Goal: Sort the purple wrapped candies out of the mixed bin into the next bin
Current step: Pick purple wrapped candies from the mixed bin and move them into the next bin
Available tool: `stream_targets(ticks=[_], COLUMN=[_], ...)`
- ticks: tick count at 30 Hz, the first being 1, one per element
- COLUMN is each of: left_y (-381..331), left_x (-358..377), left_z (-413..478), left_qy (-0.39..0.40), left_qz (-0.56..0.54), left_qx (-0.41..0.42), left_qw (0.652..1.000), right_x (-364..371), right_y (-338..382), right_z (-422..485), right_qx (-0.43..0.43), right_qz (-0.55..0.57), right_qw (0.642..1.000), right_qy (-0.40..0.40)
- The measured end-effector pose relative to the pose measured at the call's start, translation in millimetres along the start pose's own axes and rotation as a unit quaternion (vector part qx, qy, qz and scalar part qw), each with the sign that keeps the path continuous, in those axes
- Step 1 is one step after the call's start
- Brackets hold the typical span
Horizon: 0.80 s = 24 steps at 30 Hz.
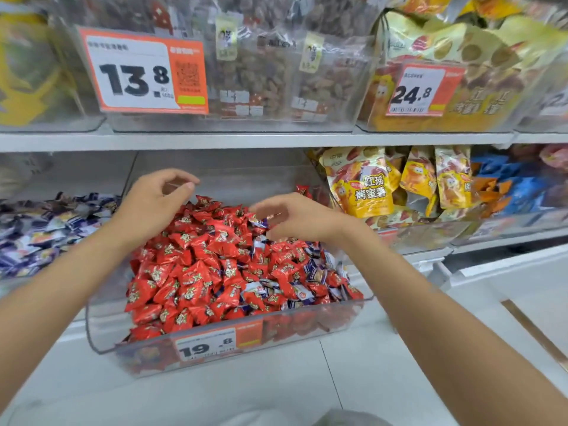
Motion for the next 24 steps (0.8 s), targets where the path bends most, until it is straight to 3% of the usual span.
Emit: stream_targets(ticks=[9,11,15,17,24], left_y=[-0.9,-1.1,1.6,1.0,3.8], left_x=[3.2,2.7,4.7,6.1,5.5], left_z=[-3.4,-4.0,-2.0,-0.8,-0.1], left_qy=[0.052,0.052,0.053,0.053,0.062], left_qz=[0.025,0.030,0.034,0.030,0.027], left_qx=[-0.029,-0.037,-0.044,-0.044,-0.054], left_qw=[0.998,0.998,0.997,0.997,0.996], right_x=[40.6,37.5,-4.6,-17.8,25.6], right_y=[-31.9,-33.5,-41.6,-45.7,-40.1], right_z=[31.3,37.8,30.3,23.4,47.6], right_qx=[0.027,0.032,0.077,0.099,0.064], right_qz=[-0.112,-0.099,-0.018,0.019,-0.138], right_qw=[0.993,0.995,0.990,0.987,0.988], right_qy=[-0.001,-0.003,-0.116,-0.127,0.019])
Point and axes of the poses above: each hand's wrist, its own z-axis towards the middle knuckle, its own x-axis out of the palm, y = z × x, the point moved 2 cm from there along z, towards the middle knuckle, and after that the axes turned 15 degrees about -z, right-handed, at the moved point
